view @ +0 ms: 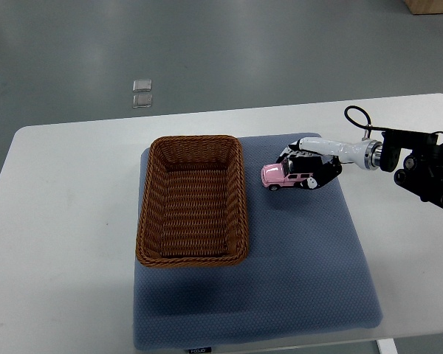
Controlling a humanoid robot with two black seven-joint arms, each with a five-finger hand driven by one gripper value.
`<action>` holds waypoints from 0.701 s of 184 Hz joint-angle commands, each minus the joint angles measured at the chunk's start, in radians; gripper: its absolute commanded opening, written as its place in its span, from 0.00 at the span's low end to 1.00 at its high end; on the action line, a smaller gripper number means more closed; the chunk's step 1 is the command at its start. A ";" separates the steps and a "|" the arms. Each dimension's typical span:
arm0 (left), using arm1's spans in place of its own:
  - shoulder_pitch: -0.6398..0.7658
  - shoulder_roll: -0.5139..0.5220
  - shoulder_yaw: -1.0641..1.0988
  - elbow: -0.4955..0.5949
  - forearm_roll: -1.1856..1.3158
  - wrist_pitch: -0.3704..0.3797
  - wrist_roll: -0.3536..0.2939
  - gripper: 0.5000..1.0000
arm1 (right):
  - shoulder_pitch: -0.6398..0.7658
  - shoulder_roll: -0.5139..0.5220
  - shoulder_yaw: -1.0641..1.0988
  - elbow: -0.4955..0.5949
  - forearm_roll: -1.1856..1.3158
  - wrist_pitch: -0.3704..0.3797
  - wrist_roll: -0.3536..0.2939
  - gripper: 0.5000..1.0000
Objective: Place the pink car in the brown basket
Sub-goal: 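Lift the car with the right hand and carry it over the basket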
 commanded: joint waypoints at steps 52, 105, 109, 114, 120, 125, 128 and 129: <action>0.000 0.000 0.000 0.000 0.000 0.000 0.000 1.00 | 0.111 0.010 0.015 0.002 0.022 0.027 0.003 0.00; 0.000 0.000 0.000 0.000 0.000 0.000 0.000 1.00 | 0.200 0.113 0.013 0.015 0.025 0.094 0.000 0.00; 0.000 0.000 0.000 0.000 0.000 -0.001 0.000 1.00 | 0.202 0.119 0.013 0.015 0.025 0.096 -0.002 0.00; 0.000 0.000 0.000 0.000 0.000 0.000 0.000 1.00 | 0.203 0.130 0.013 0.015 0.022 0.099 -0.003 0.00; 0.000 0.000 0.000 0.000 0.000 0.000 0.000 1.00 | 0.205 0.146 0.012 0.015 0.019 0.099 -0.006 0.00; 0.000 0.000 0.000 0.000 0.000 -0.001 0.000 1.00 | 0.208 0.169 0.010 0.015 0.014 0.101 -0.008 0.00; 0.000 0.000 0.000 0.000 0.000 0.000 0.000 1.00 | 0.209 0.179 0.009 0.014 0.013 0.101 -0.008 0.00; 0.000 0.000 0.000 0.000 0.000 -0.001 0.000 1.00 | 0.211 0.186 0.007 0.014 0.013 0.101 -0.008 0.00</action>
